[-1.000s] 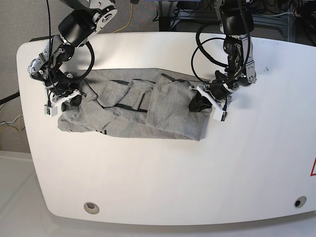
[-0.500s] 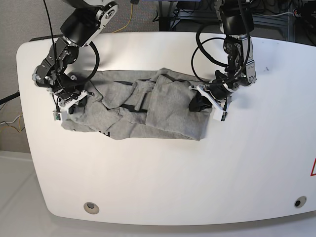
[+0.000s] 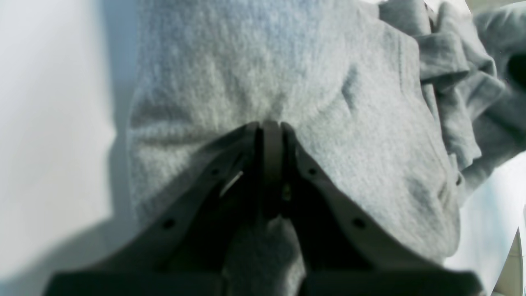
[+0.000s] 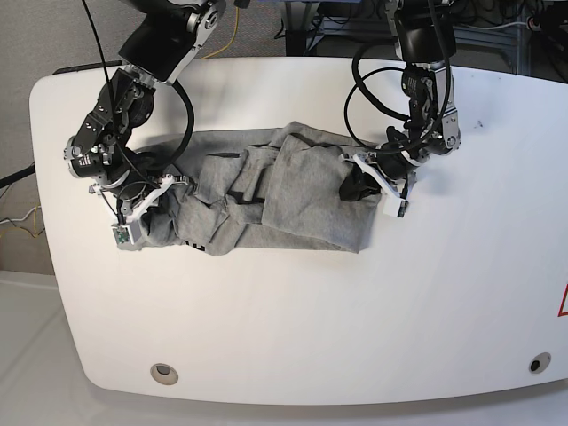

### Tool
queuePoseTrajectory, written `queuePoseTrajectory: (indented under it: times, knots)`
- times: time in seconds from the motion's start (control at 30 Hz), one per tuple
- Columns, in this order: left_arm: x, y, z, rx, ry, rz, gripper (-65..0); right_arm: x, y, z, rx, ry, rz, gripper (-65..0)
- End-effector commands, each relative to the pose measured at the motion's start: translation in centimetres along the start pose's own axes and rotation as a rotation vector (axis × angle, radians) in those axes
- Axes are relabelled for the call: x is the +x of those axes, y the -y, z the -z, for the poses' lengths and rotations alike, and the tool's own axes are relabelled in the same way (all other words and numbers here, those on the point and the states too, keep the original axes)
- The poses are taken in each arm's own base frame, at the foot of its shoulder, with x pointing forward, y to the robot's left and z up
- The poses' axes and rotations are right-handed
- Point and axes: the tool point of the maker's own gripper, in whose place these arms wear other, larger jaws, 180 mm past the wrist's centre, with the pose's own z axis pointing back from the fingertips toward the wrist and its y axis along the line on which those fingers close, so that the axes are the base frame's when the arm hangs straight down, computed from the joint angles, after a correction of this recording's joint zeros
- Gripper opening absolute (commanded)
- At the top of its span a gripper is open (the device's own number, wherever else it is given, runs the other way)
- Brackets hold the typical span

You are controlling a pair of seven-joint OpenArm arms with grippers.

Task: Fold the T-shirt properly
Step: 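Fold the held end with the right gripper over toward the left gripper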

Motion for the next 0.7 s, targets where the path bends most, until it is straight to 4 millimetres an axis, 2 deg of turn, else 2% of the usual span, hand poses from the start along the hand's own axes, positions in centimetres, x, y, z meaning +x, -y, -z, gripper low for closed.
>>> queuePoseTrajectory:
  times: [0.0, 0.3, 0.47, 0.67]
  knots:
    - [-3.6, -1.6, -0.5, 0.077, -0.165, 0.026, -63.6, 1.9, -0.8, -0.4, 0.014, 0.051, -0.043, -65.0]
    - [-3.6, -1.7, -0.5, 0.078, -0.164, 0.025, -63.6, 2.8, -4.6, 0.1, 0.084, 0.062, -0.123, -65.0]
    - [-3.6, -1.7, -0.5, 0.078, -0.164, 0.025, -63.6, 4.1, -6.5, -0.5, 0.103, 0.085, -0.192, -65.0]
    - [-3.6, -1.7, -0.5, 0.079, -0.165, 0.026, -63.6, 6.1, -9.9, -1.6, 0.145, 0.151, -0.255, -65.0]
